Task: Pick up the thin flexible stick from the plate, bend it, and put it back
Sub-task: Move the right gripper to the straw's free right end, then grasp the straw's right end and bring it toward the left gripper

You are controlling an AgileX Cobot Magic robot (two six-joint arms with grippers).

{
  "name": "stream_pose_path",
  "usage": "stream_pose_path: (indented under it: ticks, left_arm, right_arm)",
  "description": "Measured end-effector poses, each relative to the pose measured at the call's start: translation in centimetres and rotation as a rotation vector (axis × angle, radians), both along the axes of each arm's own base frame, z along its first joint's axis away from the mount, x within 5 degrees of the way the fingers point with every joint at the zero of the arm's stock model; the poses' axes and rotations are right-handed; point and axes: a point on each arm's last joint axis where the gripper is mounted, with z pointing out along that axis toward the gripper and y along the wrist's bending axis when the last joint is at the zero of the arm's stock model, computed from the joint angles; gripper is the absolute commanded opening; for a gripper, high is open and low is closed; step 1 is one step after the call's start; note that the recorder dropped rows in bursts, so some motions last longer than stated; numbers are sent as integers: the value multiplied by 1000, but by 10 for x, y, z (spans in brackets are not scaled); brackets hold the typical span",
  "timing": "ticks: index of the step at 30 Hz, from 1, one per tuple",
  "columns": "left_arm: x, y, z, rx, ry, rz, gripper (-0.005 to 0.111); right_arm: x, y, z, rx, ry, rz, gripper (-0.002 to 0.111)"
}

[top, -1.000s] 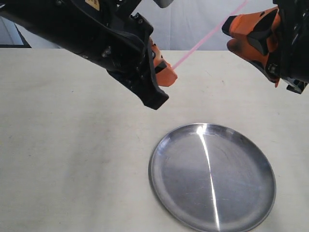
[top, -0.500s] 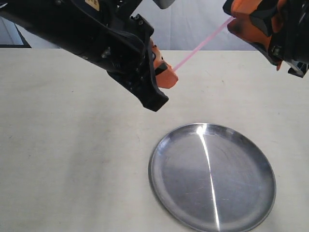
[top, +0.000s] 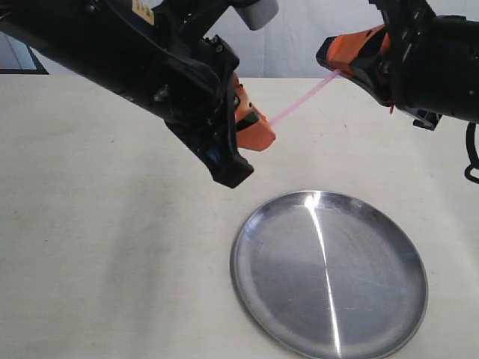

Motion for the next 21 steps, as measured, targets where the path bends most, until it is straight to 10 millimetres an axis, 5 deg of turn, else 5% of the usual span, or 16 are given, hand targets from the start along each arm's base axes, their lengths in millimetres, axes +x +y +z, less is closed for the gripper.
stream_pose_path:
  ticks: [21]
  left_arm:
    - [7,-2,-22,113,66,-5,0]
  right_arm:
    - [3,40,-11,-299,-54,-25,-1]
